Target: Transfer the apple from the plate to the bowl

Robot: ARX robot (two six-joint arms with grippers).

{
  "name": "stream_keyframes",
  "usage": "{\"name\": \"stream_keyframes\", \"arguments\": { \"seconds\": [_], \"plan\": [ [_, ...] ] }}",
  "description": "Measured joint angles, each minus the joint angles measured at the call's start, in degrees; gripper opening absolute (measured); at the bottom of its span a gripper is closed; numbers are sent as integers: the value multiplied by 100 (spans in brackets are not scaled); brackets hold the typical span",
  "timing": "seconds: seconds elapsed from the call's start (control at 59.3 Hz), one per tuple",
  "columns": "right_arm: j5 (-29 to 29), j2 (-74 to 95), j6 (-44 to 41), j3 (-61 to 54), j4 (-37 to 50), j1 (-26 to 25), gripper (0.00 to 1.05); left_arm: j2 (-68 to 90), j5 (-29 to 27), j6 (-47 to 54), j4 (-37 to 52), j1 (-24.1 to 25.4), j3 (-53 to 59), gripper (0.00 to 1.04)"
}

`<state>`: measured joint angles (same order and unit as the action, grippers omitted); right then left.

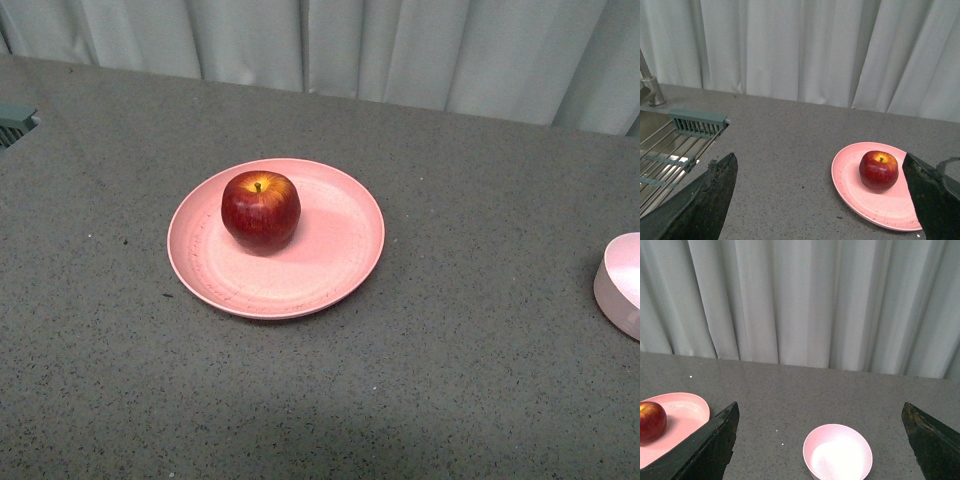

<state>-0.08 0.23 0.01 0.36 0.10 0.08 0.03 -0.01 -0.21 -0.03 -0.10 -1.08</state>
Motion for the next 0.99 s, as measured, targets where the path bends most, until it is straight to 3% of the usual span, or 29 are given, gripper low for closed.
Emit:
{"name": "stream_keyframes", "arguments": {
  "seconds": [0.893, 0.927, 0.978, 0.994],
  "plan": [
    [0, 0, 0, 0, 0, 0, 95, 0, 0, 0, 0, 0, 0, 98],
    [190, 44, -33, 9, -50, 55, 95, 0, 0, 0, 0, 0, 0, 98],
    [1381, 719, -66, 221, -201, 293, 95, 0, 0, -2, 0, -2, 0, 98],
    [1427, 966, -81, 262, -87, 258, 95, 0, -11, 0, 0, -2, 0, 98]
  ]
}}
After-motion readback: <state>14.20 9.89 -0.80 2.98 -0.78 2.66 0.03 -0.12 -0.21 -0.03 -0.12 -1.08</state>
